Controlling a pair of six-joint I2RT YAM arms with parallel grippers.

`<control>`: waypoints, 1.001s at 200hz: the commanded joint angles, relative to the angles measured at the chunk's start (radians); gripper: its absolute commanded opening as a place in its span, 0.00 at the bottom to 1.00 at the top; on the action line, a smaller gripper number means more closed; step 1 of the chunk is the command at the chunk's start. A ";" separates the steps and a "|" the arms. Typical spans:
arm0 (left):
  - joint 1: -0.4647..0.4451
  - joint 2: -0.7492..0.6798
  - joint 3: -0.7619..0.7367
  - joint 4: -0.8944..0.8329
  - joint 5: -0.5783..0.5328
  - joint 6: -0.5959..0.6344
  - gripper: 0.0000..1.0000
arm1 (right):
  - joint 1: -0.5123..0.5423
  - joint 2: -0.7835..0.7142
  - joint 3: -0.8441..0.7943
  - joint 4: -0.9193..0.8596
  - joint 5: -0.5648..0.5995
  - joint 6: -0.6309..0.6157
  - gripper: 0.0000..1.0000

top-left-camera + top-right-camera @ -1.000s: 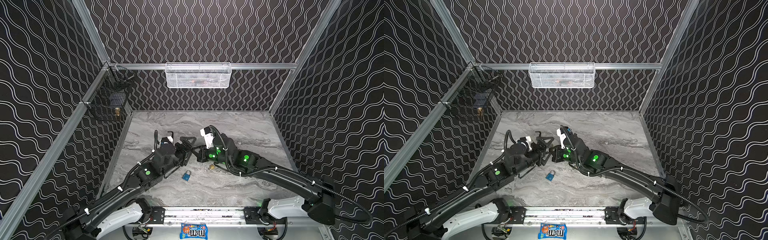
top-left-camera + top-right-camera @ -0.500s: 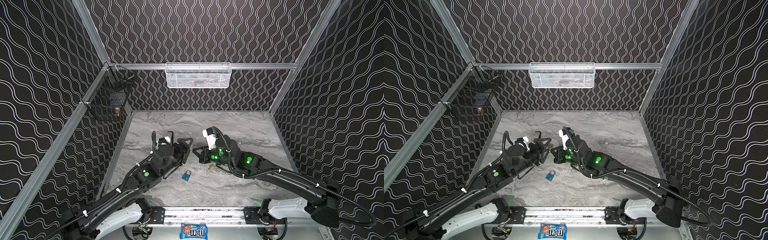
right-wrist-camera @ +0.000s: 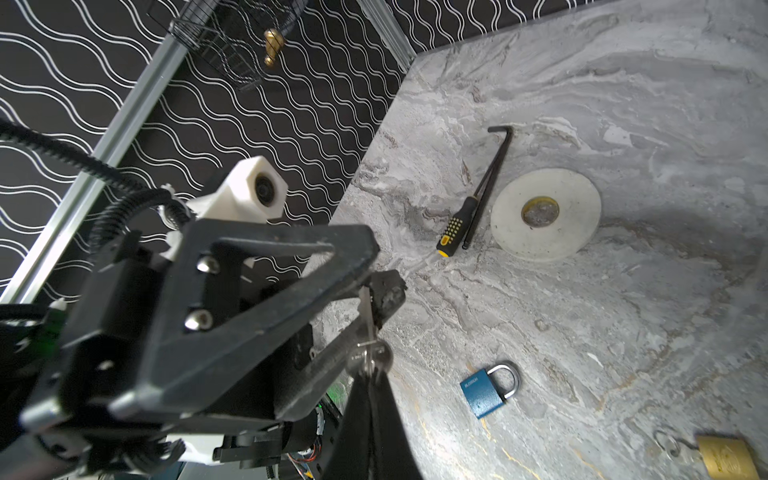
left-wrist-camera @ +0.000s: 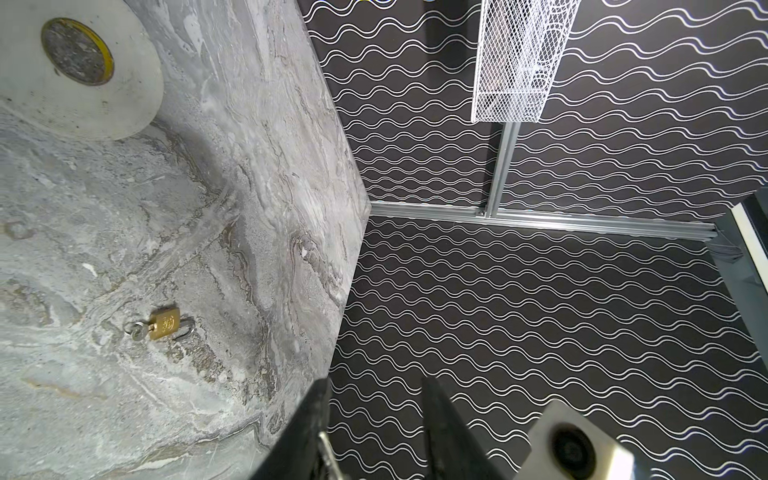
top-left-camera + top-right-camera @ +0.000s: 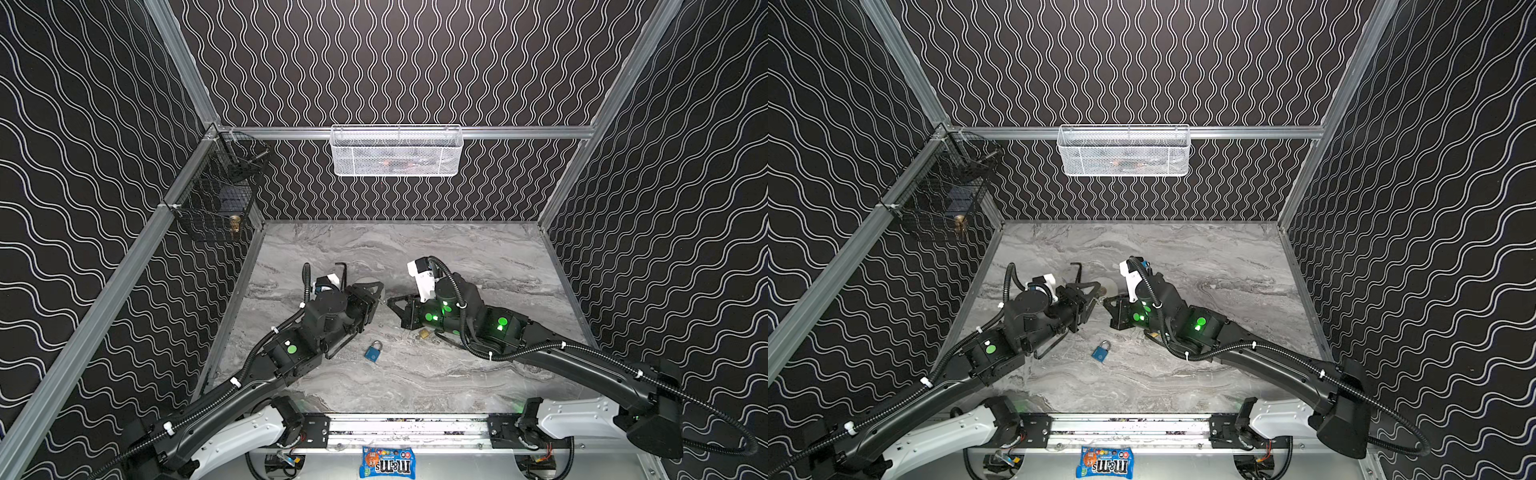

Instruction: Unlock with the key

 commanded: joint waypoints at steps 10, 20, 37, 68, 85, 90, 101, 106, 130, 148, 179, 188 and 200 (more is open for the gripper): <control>0.000 0.000 -0.008 0.014 -0.017 -0.028 0.28 | 0.003 -0.012 -0.008 0.038 0.008 -0.011 0.00; 0.000 0.001 -0.007 0.013 -0.017 -0.028 0.25 | 0.002 -0.014 -0.009 0.040 0.007 -0.013 0.00; -0.001 0.005 -0.004 0.007 -0.014 -0.029 0.19 | 0.003 -0.013 -0.011 0.048 -0.004 -0.016 0.00; -0.001 0.005 -0.002 0.005 -0.015 -0.027 0.11 | 0.003 -0.011 -0.010 0.046 0.006 -0.020 0.00; 0.000 0.005 -0.001 0.004 -0.015 -0.027 0.07 | 0.004 -0.011 -0.011 0.051 0.007 -0.025 0.00; 0.000 0.007 -0.002 0.006 -0.015 -0.025 0.06 | 0.004 -0.010 -0.010 0.052 0.004 -0.026 0.00; 0.000 0.008 0.001 0.002 -0.015 -0.020 0.04 | 0.004 -0.010 -0.005 0.049 0.006 -0.029 0.00; -0.001 0.008 0.002 0.002 -0.015 -0.017 0.02 | 0.003 -0.010 -0.004 0.048 0.008 -0.031 0.00; -0.001 0.014 0.008 0.006 -0.015 0.013 0.00 | 0.004 -0.015 0.005 0.033 0.017 -0.044 0.12; 0.000 0.010 0.014 -0.009 -0.024 0.056 0.00 | 0.002 -0.036 0.010 0.020 0.018 -0.056 0.22; 0.000 -0.010 0.034 0.000 -0.054 0.284 0.00 | -0.006 -0.078 0.030 -0.023 -0.010 -0.112 0.43; 0.000 -0.015 0.046 -0.005 -0.055 0.367 0.00 | -0.013 -0.088 0.044 -0.043 -0.036 -0.132 0.48; 0.000 -0.023 0.065 -0.022 -0.061 0.491 0.00 | -0.025 -0.101 0.060 -0.060 -0.086 -0.150 0.54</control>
